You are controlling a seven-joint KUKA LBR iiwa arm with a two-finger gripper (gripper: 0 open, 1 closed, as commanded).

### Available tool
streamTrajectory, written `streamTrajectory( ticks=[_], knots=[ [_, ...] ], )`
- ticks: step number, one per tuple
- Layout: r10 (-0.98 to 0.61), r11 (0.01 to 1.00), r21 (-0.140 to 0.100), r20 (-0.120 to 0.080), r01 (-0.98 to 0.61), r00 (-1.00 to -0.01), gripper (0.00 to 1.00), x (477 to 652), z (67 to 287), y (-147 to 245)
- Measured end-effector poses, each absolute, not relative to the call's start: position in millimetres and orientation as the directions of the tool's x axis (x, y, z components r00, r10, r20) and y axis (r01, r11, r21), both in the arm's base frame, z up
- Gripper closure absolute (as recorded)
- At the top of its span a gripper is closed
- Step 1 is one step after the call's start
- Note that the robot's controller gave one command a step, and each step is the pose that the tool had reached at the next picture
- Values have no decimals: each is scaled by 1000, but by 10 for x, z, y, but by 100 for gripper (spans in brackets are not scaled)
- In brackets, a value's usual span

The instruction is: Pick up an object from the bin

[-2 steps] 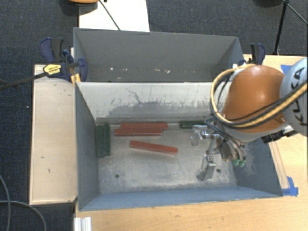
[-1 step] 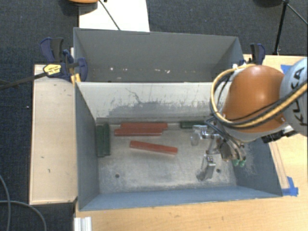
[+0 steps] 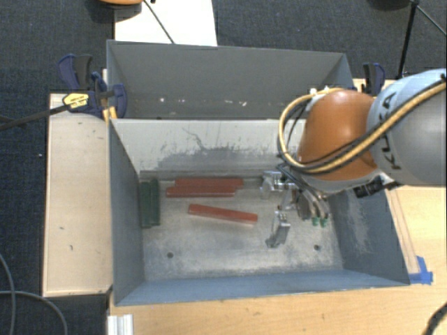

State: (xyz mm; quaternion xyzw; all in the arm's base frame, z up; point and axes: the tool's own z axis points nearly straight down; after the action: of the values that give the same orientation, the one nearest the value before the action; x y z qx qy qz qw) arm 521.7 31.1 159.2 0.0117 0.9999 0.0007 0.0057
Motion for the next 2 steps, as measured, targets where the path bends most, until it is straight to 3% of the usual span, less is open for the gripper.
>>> streamTrajectory(
  ticks=[1,2],
  knots=[
    [119,993,2,-6,119,-993,0,5072,893,656],
    [61,998,2,4,61,-998,0,5441,757,545]
  ],
)
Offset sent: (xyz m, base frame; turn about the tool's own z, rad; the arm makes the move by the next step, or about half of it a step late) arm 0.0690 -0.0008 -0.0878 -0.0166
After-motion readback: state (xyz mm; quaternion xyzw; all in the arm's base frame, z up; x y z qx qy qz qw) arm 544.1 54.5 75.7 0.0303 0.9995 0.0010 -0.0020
